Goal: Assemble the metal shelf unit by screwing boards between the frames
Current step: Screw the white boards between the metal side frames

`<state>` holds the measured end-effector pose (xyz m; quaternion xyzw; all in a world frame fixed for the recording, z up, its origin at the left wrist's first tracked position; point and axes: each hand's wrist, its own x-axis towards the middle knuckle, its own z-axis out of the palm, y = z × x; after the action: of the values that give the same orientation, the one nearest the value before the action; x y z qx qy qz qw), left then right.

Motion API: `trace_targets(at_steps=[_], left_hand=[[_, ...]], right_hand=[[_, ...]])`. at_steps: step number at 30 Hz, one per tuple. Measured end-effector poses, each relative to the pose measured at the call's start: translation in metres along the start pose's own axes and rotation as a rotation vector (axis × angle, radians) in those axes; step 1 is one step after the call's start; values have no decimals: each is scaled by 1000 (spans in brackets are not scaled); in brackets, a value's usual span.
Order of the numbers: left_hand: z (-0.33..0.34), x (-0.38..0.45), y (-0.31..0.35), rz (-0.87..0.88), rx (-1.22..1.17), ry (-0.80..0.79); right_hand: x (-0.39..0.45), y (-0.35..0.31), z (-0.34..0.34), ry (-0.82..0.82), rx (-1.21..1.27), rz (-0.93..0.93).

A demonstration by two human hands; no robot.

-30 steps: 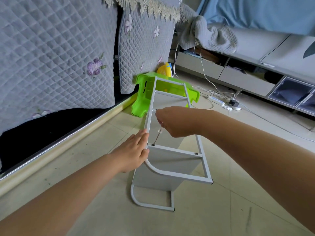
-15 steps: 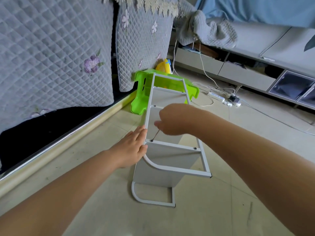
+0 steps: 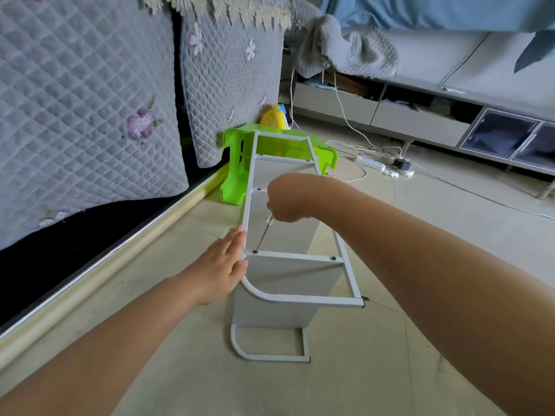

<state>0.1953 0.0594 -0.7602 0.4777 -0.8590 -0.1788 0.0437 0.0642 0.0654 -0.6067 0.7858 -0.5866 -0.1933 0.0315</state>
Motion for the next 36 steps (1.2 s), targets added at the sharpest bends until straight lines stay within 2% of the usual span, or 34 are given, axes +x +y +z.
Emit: trace_targets(at_steps=[4, 7, 9, 14, 17, 19, 24, 30, 36], left_hand=[[-4, -2, 6, -20, 20, -47], [-10, -1, 13, -13, 199, -25], [-17, 0, 19, 35, 304, 14], [-10, 30, 58, 143, 346, -83], [0, 52, 85, 211, 293, -54], [5, 62, 99, 234, 247, -42], [16, 87, 134, 248, 110, -16], [23, 103, 144, 151, 144, -30], [20, 107, 143, 120, 139, -26]], right_hand=[[-11, 15, 11, -29, 218, 88], [-19, 42, 27, 21, 391, 191], [-23, 62, 31, 141, 442, 266], [-27, 134, 92, 575, 800, 540], [-27, 165, 149, 692, 1000, 723], [-31, 174, 189, 659, 1059, 823], [-43, 160, 289, 409, 1070, 995], [-44, 110, 386, 70, 1008, 1013], [-38, 97, 403, -197, 762, 896]])
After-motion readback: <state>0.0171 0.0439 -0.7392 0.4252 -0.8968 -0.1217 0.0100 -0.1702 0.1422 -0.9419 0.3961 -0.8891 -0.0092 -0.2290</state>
